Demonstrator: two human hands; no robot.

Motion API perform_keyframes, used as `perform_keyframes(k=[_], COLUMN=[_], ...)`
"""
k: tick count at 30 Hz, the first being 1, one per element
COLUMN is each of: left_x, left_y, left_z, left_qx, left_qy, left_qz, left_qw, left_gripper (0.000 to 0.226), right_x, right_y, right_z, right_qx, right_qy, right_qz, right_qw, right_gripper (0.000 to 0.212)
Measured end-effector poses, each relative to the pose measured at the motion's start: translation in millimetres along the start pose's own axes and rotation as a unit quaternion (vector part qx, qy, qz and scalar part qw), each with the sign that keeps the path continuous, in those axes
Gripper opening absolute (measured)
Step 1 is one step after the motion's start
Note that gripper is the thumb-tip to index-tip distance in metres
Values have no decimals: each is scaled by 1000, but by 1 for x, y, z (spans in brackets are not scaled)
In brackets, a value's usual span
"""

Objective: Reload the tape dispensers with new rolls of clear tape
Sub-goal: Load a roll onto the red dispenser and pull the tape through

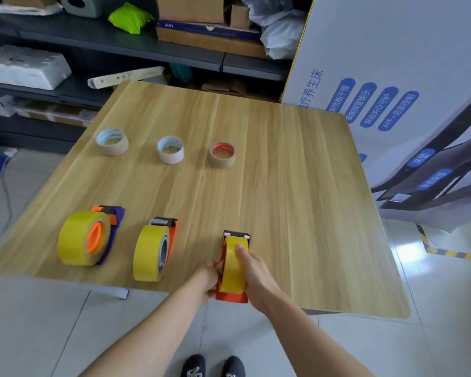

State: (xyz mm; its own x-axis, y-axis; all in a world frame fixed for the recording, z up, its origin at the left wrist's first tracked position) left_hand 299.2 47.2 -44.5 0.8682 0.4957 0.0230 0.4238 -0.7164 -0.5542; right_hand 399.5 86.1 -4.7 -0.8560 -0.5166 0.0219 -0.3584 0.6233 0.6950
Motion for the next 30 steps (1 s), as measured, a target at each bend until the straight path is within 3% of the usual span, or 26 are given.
perform_keyframes(k=[4, 8, 11, 15, 18, 24, 27, 30], left_x=[-2, -7, -11, -16, -19, -20, -21, -24], left_y=[6, 8, 3, -4, -4, -15, -13, -14], left_z=[11, 21, 20, 14, 10, -17, -19, -14], left_qx=[-3, 3, 49, 111, 105, 196, 191, 204], left_qy=[35, 21, -38, -109, -67, 24, 91, 72], left_qz=[24, 36, 160, 328, 274, 98, 101, 171], left_qw=[999, 999, 985, 932, 954, 975, 972, 961], left_gripper=[36, 30, 23, 25, 24, 36, 25, 15], right_x=[0, -3, -4, -3, 0, -7, -15, -18], right_y=[-10, -18, -19, -19, -16, -14, -7, 2], right_z=[7, 12, 10, 9, 11, 10, 10, 8], right_qx=[6, -1, -14, -18, -9, 1, -1, -14], right_qy=[-11, -9, 0, -15, -26, -60, -74, -74], right_qz=[-19, -23, -36, -78, -99, -127, -128, -172], right_qw=[1000, 1000, 999, 997, 995, 990, 989, 982], right_gripper=[48, 42, 38, 33, 27, 39, 33, 22])
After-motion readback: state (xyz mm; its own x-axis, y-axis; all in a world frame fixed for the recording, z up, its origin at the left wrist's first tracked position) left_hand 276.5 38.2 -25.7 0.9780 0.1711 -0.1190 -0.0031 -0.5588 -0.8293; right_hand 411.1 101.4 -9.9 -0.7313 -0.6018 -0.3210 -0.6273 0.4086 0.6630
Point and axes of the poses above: each hand's wrist, its own z-axis towards the middle knuckle, its own x-axis out of the palm, y = z × x, the point moved 2 cm from there along z, towards the middle knuckle, and after that the axes turned 10 degrees about -z, right-handed, at the moved point
